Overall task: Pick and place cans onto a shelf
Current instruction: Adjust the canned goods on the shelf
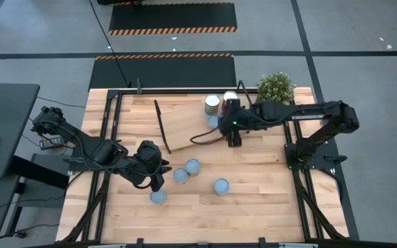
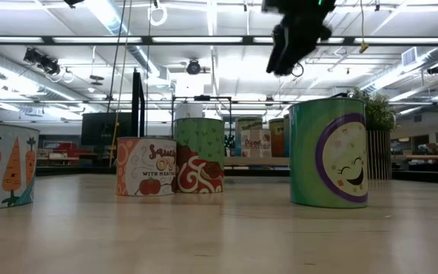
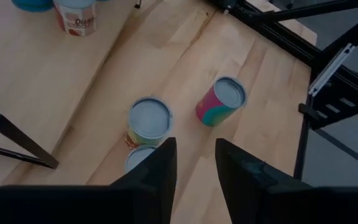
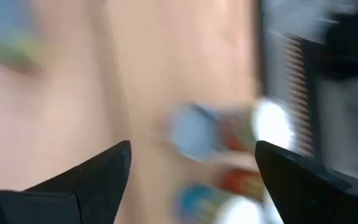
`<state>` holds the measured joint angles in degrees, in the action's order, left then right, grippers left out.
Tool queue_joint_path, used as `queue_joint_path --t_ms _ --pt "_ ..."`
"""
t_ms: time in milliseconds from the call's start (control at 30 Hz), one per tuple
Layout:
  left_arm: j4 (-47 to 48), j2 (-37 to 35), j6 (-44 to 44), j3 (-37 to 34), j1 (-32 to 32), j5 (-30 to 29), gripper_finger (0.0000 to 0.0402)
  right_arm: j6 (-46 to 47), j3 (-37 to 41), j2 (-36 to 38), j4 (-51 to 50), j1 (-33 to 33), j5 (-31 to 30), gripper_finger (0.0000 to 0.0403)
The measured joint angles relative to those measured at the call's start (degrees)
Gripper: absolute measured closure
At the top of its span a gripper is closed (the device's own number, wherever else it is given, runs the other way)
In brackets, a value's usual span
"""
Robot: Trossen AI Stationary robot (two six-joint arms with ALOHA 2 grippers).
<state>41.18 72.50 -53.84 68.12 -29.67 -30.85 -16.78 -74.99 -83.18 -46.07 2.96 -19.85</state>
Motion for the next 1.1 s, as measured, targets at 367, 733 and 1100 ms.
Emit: queue_joint_path --t_ms 367,733,1100 --pt "-0.06 3.78 0.51 0.02 4.98 8.23 0.0158 15.96 -0.01 4.53 5.55 -2.96 19.02 0.0053" --pt "0.21 12.58 7.91 0.0 6.14 11.39 0.0123 22.46 -0.06 1.2 -1.36 -7.14 15.05 0.0053" --pt "4.48 10.89 7.99 5.8 7.08 18.53 0.017 11.09 0.01 -14.13 4.89 -4.25 11.95 0.0053"
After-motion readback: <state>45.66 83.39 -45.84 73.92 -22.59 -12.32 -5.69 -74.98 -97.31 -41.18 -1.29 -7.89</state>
